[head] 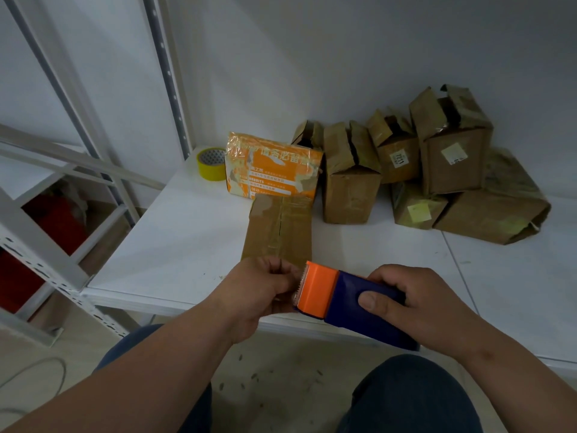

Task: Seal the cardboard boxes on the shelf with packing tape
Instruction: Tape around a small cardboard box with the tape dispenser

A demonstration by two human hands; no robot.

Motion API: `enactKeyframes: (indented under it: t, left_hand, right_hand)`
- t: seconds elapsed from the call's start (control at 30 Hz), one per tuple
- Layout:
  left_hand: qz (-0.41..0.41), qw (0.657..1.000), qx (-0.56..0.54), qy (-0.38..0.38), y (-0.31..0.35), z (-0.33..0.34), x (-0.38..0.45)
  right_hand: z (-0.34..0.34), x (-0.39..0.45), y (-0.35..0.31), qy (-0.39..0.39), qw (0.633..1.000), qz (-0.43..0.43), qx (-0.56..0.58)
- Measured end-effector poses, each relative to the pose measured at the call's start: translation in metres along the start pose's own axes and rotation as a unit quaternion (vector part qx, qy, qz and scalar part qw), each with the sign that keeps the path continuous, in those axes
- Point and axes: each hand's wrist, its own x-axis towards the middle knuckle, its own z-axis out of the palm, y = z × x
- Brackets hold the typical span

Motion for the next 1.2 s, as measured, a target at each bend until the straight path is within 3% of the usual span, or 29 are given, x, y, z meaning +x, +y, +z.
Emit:
enactKeyframes:
  t: [0.13,0.27,0.47,0.77,1.2]
  left_hand:
    - [0.073,0.994,0.052,0.068,0.009,-0.003,0.000]
    - [0.094,0.990,0.049,0.089,0.017,-0.010,0.000]
    - [0.079,0.976,-0.063,0.192,0.040,-0.079,0.000]
    - [0.000,0.973,-0.023,0.231,0.001,-0.089,0.017]
    - [-0.009,0.968,-0.007,0.250,-0.024,-0.081,0.033]
  right_hand:
    - [-0.002,0.006,0.000,-0.017,1.000,-0.003,0.005]
    - [-0.011,0.015,-0.006,-0.049,0.998,-0.032,-0.020]
    - [-0.049,0.011,0.018,-0.030,0.997,0.026,-0.072]
    - [-0.058,0.032,0.033,-0.103,0.975,0.110,-0.166]
    - [-0.053,0.069,0.038,-0.169,0.940,0.167,-0.244]
